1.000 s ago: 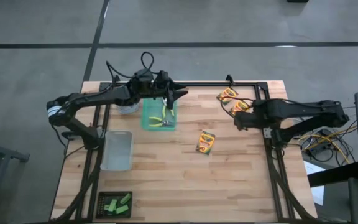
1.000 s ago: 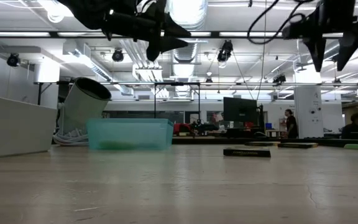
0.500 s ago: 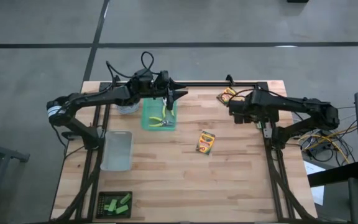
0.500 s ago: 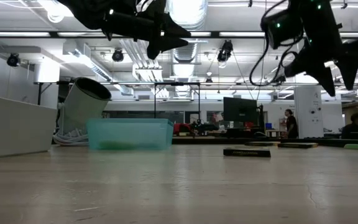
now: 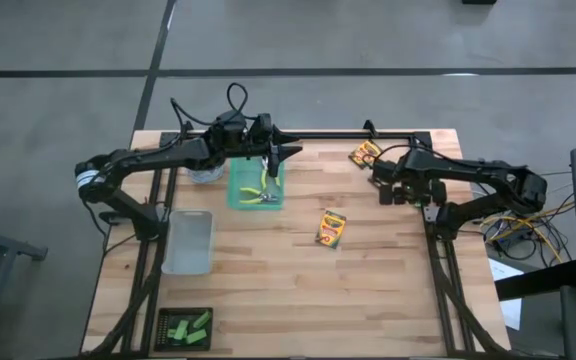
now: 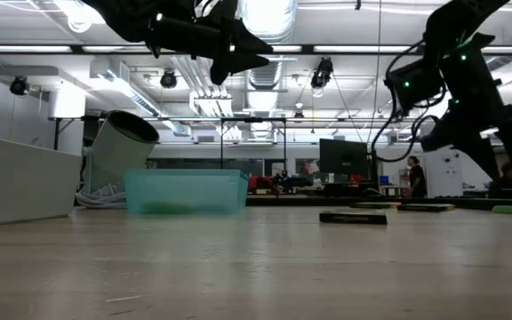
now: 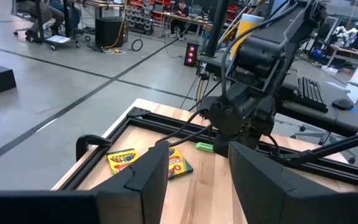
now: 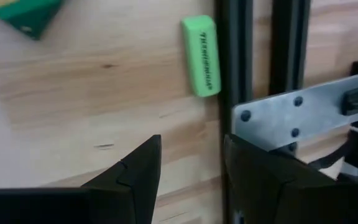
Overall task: Pick & Place School Supplies
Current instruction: Put the green eraser into the black bin
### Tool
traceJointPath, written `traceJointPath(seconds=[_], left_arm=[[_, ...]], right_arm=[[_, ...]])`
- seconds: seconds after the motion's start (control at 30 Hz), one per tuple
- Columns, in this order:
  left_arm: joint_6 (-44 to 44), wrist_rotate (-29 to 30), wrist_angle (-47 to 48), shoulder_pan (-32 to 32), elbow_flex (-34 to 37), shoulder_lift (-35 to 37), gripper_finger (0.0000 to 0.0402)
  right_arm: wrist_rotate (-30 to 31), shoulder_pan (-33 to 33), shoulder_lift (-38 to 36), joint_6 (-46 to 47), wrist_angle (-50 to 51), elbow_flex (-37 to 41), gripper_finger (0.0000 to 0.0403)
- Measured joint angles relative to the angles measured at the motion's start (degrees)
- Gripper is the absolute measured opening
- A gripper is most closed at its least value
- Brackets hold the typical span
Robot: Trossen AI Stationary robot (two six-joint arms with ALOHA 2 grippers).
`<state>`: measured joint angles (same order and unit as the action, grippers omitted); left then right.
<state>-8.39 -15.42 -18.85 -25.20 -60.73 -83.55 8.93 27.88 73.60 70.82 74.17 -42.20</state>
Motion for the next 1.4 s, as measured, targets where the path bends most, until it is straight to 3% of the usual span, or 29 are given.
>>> traceJointPath(seconds=[0.27, 0.57, 0.83, 0.97, 1.13, 1.4], left_arm=[[0.73, 0.04, 0.03, -0.04, 0.00, 0.00, 0.0172], [0.73, 0.04, 0.02, -0.04, 0.00, 0.00, 0.0172], [0.71, 0.04, 0.02, -0.04, 0.00, 0.00, 0.0172], [0.70, 0.04, 0.04, -0.04, 0.00, 0.00, 0.0172], [0.71, 0.04, 0.09, -0.04, 0.00, 0.00, 0.0172], [0.71, 0.04, 0.77, -0.04, 0.00, -0.02, 0.0172]], right_arm=[[5.57, 0.33, 0.02, 2.63, 0.05, 0.11, 0.0164], [6.07, 0.31, 0.11, 2.19, -0.38, 0.30, 0.0132], [5.48, 0.84, 0.30, -1.50, -11.96, -3.19, 0.0092], [5.38, 3.50, 1.42, -6.60, -11.61, -3.71, 0.0065], [5.82, 5.48, 2.73, -19.61, -11.76, -6.09, 0.0016], [5.55, 7.37, 4.97, -39.72, -0.62, -9.92, 0.0008]])
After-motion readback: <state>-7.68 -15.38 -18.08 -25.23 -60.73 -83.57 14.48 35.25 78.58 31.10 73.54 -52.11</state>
